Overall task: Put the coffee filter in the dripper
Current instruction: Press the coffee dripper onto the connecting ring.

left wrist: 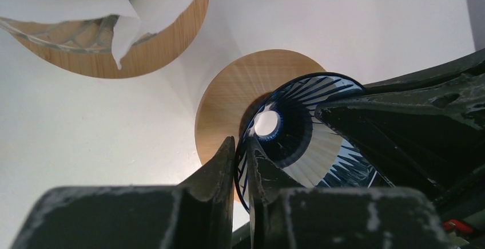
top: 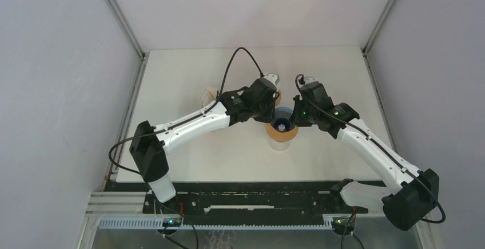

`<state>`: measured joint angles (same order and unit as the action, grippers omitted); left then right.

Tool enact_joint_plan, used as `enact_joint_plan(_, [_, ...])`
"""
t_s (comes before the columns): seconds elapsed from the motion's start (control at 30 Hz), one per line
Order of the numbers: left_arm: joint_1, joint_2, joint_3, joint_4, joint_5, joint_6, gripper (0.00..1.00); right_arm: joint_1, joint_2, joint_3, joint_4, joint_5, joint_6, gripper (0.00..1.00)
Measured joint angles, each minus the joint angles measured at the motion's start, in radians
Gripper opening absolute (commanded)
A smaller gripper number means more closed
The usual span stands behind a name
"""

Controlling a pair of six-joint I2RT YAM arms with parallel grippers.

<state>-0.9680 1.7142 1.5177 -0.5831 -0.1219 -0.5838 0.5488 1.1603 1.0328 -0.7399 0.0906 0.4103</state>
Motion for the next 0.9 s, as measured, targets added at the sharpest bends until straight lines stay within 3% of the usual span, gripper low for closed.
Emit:
enact_joint_plan(0.17, [0.001,0.020,0.033,-0.077,0.027,-0.001,0.26,-0.003,0.005,0.016,-0.021,-0.047,-0.003,0.18])
enact_joint_plan(0.5, [0.007,0.033,0.079,-0.182,0.055,-0.002,0.36,-0.013,0.009,0.023,-0.071,-0.092,-0.014,0.35])
enact_joint_plan(0.9, [0.022,0.016,0.082,-0.230,0.055,-0.004,0.54,-0.019,-0.005,0.072,-0.148,-0.124,-0.039,0.51])
